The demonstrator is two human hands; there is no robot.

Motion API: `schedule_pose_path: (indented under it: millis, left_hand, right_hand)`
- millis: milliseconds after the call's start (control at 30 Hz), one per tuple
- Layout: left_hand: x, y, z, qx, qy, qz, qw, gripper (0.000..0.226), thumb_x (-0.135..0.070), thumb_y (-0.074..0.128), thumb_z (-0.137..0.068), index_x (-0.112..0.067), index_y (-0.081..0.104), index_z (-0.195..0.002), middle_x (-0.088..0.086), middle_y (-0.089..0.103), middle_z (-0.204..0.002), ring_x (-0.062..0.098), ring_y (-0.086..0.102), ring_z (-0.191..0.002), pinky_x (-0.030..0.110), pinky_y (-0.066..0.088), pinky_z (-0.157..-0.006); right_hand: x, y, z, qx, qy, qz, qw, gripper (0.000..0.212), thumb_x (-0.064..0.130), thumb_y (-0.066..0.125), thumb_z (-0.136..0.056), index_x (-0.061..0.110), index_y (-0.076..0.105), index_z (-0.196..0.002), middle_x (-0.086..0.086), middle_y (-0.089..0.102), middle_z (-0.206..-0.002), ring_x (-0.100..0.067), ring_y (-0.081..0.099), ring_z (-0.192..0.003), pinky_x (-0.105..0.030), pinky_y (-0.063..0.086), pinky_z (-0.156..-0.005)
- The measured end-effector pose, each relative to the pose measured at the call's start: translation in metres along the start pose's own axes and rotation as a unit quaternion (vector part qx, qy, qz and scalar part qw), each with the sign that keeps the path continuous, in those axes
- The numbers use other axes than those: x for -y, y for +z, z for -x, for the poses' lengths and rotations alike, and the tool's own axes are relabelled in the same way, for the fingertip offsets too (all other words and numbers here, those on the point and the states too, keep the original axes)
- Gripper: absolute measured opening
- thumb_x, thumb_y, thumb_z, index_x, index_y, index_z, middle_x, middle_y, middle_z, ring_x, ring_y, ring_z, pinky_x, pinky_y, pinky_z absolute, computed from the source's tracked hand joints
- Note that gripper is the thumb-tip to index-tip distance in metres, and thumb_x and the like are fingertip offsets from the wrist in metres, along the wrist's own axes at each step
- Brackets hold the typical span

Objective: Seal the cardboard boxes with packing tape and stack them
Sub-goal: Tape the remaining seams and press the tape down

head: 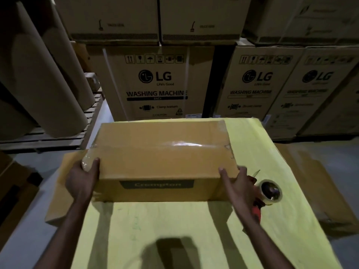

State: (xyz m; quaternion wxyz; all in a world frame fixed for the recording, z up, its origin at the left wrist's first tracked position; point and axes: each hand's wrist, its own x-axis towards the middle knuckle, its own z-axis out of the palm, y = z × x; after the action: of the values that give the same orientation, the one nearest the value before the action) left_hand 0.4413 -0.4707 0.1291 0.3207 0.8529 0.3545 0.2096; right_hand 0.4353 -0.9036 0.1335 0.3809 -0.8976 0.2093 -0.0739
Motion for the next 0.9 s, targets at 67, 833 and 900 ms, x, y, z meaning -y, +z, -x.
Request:
schedule_pose_path:
  millis: [67,833,900]
  left_hand:
    - [0.004,0.006,-0.029,0.023,0.036,-0.028,0.999,0.078,-0.073,0.048,-0.086,-0.002,0.067,-0.114,0.029,0.070,-0.106,0.050,0.065,-0.097,0.053,0.052,-0.085]
    - [-0.058,0.069,-0.005,0.324,0.368,-0.271,0.828,0.097,-0.078,-0.008,-0.085,-0.027,0.002,-0.166,-0.010,-0.006,-0.172,0.020,0.000,-0.160,0.052,0.009,-0.127]
    - [-0.058,0.070,-0.007,0.325,0.364,-0.268,0.831,0.112,-0.090,-0.017,-0.074,-0.029,0.002,-0.166,-0.011,-0.006,-0.172,0.019,-0.001,-0.160,0.052,0.009,-0.127]
  right_hand:
    - [-0.007,-0.001,0.042,0.011,-0.009,0.031,0.999,0.066,0.070,0.052,-0.092,0.020,0.044,-0.135,-0.006,0.064,-0.133,-0.032,0.063,-0.113,-0.036,0.041,-0.078]
    - [0.141,0.156,0.009,0.307,-0.327,0.232,0.863,0.082,0.071,0.007,-0.101,0.021,0.005,-0.165,0.006,-0.005,-0.172,-0.013,-0.006,-0.158,-0.046,-0.006,-0.127]
    - [0.139,0.151,0.005,0.305,-0.324,0.238,0.863,0.085,0.074,0.006,-0.099,0.022,0.004,-0.165,0.007,-0.006,-0.172,-0.012,-0.006,-0.158,-0.046,-0.005,-0.127]
